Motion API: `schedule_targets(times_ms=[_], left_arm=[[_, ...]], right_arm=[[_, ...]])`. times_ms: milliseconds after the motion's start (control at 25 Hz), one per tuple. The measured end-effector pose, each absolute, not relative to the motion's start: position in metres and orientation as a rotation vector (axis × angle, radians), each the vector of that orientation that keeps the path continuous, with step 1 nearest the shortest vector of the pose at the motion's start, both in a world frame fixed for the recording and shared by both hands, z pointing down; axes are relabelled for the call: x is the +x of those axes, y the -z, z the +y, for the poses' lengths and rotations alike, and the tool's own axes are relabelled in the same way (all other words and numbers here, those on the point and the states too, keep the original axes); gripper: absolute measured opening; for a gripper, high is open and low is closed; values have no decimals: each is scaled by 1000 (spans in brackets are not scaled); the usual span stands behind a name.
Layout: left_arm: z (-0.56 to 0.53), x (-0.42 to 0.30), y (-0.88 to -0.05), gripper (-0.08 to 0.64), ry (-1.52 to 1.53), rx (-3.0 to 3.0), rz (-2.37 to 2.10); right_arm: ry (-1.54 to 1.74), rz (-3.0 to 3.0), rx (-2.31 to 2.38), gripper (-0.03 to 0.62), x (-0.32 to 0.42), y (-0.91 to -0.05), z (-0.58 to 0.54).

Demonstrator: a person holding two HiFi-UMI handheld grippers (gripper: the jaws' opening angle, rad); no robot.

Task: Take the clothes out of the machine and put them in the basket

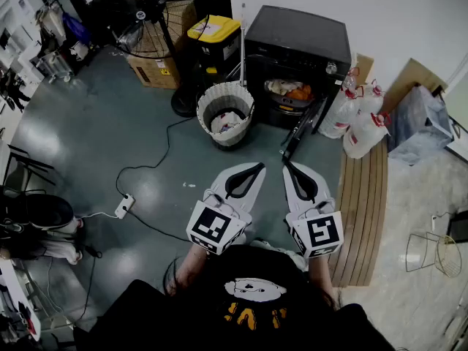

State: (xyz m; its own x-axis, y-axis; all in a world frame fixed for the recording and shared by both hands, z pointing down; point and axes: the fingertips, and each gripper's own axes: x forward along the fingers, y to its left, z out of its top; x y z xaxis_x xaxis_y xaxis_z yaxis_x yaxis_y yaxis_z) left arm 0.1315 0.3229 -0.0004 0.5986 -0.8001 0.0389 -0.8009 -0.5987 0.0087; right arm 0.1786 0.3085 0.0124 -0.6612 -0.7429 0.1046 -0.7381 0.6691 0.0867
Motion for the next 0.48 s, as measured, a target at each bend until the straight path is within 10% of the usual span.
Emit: schedule_targets(times_ms=[480], left_arm=[[308, 140, 2, 0, -15, 2754, -1430]], right_arm=[[40, -2803, 1213, 21, 193, -10, 294]])
